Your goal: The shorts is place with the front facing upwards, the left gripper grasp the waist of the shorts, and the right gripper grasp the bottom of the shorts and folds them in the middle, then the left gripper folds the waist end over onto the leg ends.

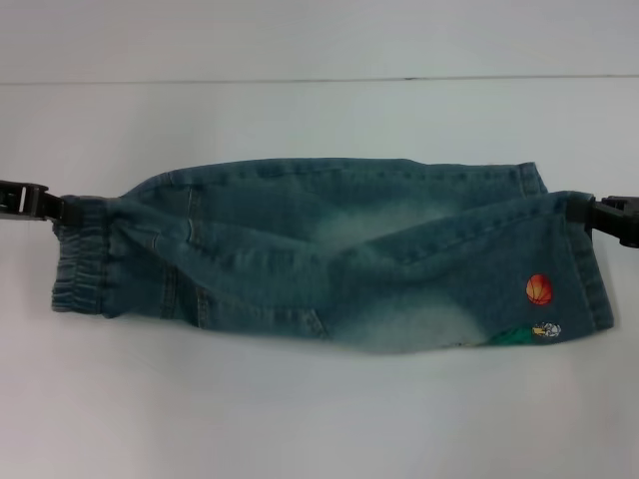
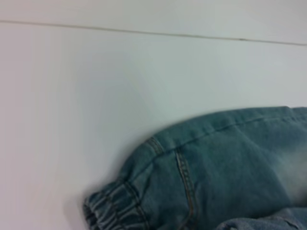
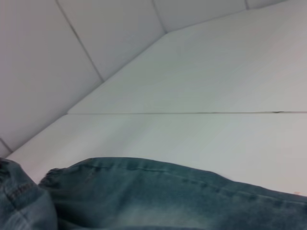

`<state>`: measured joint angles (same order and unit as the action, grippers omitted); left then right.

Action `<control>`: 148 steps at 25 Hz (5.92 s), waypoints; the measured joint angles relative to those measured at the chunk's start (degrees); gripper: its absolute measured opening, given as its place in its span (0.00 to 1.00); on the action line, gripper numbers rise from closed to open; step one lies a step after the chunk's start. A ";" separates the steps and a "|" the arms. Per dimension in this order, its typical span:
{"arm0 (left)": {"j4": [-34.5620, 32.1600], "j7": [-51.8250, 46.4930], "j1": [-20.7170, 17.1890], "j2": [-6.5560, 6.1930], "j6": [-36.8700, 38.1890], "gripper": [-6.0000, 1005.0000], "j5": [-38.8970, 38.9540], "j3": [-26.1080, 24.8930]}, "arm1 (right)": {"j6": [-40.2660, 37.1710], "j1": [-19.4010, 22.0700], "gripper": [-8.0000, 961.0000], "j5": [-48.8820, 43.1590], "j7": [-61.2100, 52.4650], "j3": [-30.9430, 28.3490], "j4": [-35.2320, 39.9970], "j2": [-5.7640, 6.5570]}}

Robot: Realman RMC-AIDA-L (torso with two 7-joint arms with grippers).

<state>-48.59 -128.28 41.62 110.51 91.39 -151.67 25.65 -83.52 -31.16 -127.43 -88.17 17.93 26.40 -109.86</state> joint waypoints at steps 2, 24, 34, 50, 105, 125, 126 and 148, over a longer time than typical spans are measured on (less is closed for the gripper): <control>0.01 -0.09 -0.02 -0.01 -1.00 0.04 0.03 0.00 | 1.05 -0.01 0.06 0.15 0.18 -0.01 -0.37 -0.15; 0.47 0.11 -1.53 0.61 -9.41 0.04 -0.14 0.60 | 8.01 -0.83 0.05 7.67 1.59 0.04 -0.67 -2.27; 0.49 0.82 -1.42 1.87 -11.38 0.04 -0.03 2.26 | 14.16 -4.38 0.06 8.17 2.06 0.45 -0.65 -4.37; 0.54 0.73 0.26 2.71 -17.20 0.04 -0.11 3.55 | 18.71 -6.16 0.06 8.17 0.88 0.48 -2.42 -4.43; -3.35 -3.56 0.21 -0.85 -0.53 0.87 0.93 2.03 | -3.13 -5.76 0.96 8.47 -6.17 7.19 6.04 -4.31; -0.33 1.49 -2.06 -0.32 -1.14 0.84 -6.16 2.26 | -15.33 -5.77 0.96 8.34 -6.25 18.51 10.23 -2.08; 0.02 1.62 -2.06 -0.30 -1.32 0.84 -6.21 2.29 | -15.09 -5.82 0.96 8.34 -6.25 18.59 10.20 -2.12; 3.23 2.32 -1.27 1.23 -6.74 0.48 -6.29 5.34 | -13.77 -5.98 0.96 8.34 -6.48 21.03 9.89 -2.84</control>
<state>-45.36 -125.96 40.35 111.74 84.64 -157.95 30.99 -97.29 -37.14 -119.09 -94.65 38.96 36.30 -112.70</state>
